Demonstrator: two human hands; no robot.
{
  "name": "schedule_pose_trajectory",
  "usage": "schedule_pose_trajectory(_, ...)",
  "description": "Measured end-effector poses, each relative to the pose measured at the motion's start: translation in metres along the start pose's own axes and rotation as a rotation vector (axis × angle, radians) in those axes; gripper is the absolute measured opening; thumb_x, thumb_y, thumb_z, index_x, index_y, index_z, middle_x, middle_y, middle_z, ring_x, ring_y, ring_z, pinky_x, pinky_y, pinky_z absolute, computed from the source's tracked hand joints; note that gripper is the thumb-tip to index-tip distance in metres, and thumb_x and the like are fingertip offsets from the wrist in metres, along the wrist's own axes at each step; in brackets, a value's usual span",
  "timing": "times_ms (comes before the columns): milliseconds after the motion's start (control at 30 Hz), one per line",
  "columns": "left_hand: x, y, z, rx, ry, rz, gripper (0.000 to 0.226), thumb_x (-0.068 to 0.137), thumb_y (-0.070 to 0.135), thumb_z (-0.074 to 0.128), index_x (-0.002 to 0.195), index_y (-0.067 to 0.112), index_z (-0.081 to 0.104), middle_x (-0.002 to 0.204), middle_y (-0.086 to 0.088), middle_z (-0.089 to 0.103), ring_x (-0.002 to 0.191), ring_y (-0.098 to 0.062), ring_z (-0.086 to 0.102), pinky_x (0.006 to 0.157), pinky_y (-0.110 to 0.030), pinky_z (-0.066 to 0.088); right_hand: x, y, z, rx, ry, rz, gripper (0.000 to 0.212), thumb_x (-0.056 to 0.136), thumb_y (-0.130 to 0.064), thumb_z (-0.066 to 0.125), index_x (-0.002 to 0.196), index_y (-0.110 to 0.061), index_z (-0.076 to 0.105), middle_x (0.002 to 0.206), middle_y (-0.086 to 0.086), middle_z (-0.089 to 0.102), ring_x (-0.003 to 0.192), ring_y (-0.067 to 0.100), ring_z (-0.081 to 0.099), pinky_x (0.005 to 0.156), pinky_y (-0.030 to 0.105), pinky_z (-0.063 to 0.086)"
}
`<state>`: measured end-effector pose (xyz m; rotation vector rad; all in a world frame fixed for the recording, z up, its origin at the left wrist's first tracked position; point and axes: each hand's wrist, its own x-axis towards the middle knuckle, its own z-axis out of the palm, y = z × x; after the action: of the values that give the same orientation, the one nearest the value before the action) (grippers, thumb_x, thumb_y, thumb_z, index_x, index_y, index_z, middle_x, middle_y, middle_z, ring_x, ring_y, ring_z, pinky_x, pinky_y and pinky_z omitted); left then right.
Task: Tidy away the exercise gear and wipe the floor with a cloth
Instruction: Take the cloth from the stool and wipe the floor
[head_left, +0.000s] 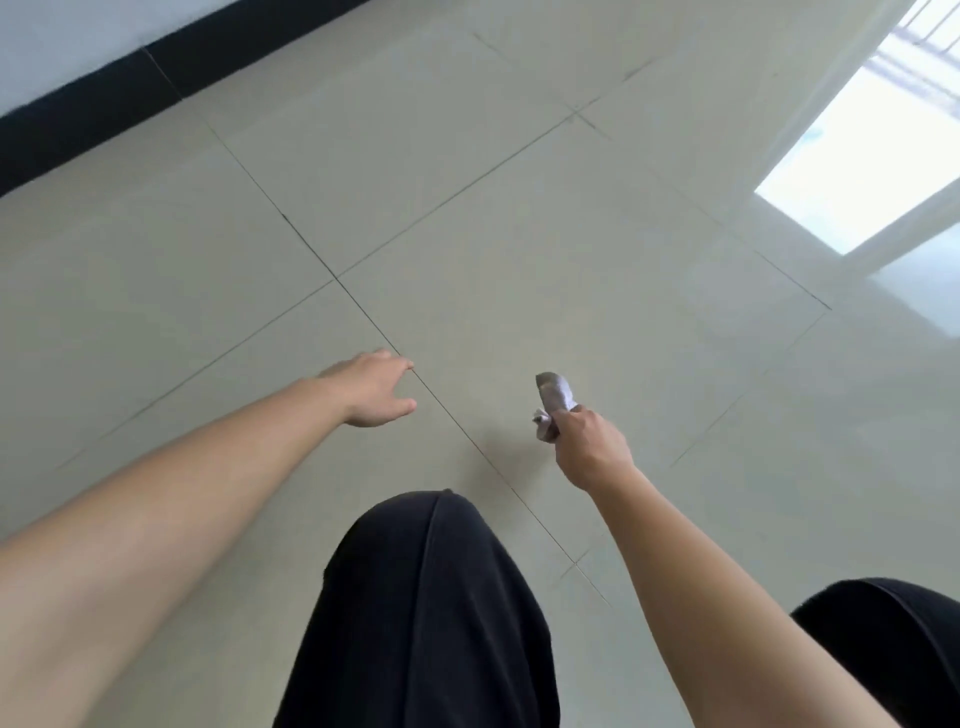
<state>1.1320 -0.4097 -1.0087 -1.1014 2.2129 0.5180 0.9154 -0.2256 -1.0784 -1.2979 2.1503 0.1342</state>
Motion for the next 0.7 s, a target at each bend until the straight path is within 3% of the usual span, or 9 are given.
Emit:
schedule_pose_trajectory(167,0.007,-0.005,0.003,-0.067,0.009,-0.047,0.07,0.093,0.048,0.052,0.152,0.02,0.026,0.157,-0.007,0.025,0.141,-0.028,0.031,0.11,-0.042,0.035,0.014,-0.008,-0.053,0.085,0.097,-0.038,0.039,0.094,-0.014,0.035,0.117,-0.036,0.056,0.114,-0.001,0.057,0.096,0.027,0.059,0.079,0.041,0.055)
schedule_pose_trajectory(333,0.042,-0.017,0.015,-0.077,0.052,-0.122,0.07,0.092,0.046,0.052,0.15,0.016,0.026,0.155,-0.008,0.027,0.14,-0.029,0.029,0.109,-0.045,0.035,0.052,0.001,-0.05,0.172,0.091,-0.109,0.062,0.092,-0.011,0.033,0.133,-0.056,0.037,0.115,-0.005,0.055,0.098,0.027,0.058,0.081,0.043,0.054)
schedule_pose_trajectory(467,0.069,-0.032,0.032,-0.118,0.067,-0.223,0.074,0.088,0.048,0.059,0.146,0.013,0.029,0.154,-0.01,0.026,0.142,-0.029,0.026,0.107,-0.046,0.034,0.096,0.019,-0.039,0.182,0.196,-0.125,0.072,0.088,0.0,0.034,0.14,-0.049,0.04,0.128,-0.006,0.053,0.106,0.025,0.055,0.078,0.037,0.051)
schedule_pose_trajectory(533,0.082,-0.04,0.044,-0.135,0.065,-0.269,0.087,0.081,0.052,0.067,0.147,0.013,0.025,0.156,-0.01,0.022,0.144,-0.028,0.021,0.108,-0.045,0.034,0.127,0.028,-0.035,0.227,0.323,-0.063,0.069,0.089,0.001,0.037,0.144,-0.039,0.042,0.139,0.001,0.049,0.117,0.029,0.051,0.086,0.036,0.045)
schedule_pose_trajectory(600,0.099,-0.052,0.057,-0.107,0.044,-0.305,0.114,0.068,0.059,0.077,0.151,0.01,0.016,0.16,-0.012,0.013,0.148,-0.029,0.013,0.113,-0.045,0.032,0.165,0.032,-0.031,0.327,0.408,0.128,0.065,0.091,-0.002,0.039,0.15,-0.03,0.038,0.152,0.007,0.04,0.133,0.033,0.04,0.105,0.039,0.036)
schedule_pose_trajectory(700,0.119,-0.063,0.076,-0.061,-0.01,-0.324,0.15,0.051,0.067,0.084,0.154,0.004,-0.006,0.164,-0.013,-0.01,0.151,-0.031,-0.008,0.122,-0.042,0.015,0.203,0.006,-0.006,0.274,0.459,0.296,0.051,0.097,-0.013,0.042,0.147,-0.022,0.043,0.163,0.005,0.026,0.144,0.032,0.025,0.113,0.035,0.026)
